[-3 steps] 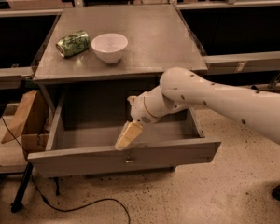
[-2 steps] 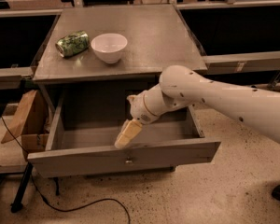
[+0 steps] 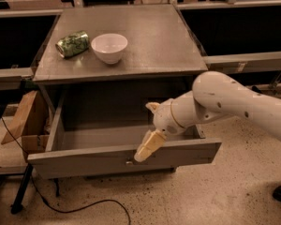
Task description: Close top drawer
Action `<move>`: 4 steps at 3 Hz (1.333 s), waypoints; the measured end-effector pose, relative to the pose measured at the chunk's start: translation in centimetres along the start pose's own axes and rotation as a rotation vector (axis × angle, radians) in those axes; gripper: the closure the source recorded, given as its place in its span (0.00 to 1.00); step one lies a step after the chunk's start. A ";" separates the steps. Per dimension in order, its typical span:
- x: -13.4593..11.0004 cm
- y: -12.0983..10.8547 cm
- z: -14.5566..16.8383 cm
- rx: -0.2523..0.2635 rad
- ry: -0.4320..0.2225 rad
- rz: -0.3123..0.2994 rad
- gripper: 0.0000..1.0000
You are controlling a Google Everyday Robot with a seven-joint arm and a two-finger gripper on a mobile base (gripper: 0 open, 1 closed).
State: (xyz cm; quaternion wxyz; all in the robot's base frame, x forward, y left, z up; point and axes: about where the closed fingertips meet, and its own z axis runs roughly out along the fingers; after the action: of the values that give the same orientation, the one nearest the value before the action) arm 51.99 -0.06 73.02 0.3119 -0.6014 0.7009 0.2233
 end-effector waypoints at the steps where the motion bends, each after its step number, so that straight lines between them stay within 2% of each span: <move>1: 2.4 2.1 -2.8 0.023 0.009 0.029 0.00; 2: 5.2 4.5 -4.7 0.017 0.017 0.065 0.09; 3: 6.9 7.2 -6.0 0.005 0.007 0.089 0.27; 4: 7.6 9.4 -6.9 -0.006 -0.023 0.104 0.58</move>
Offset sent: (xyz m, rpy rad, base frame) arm -0.0924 -0.1016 -0.0163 -0.0073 0.0745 -0.0951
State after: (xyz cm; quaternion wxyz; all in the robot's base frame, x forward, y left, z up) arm 40.91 -8.51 71.94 0.3064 -0.5625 0.7267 0.2482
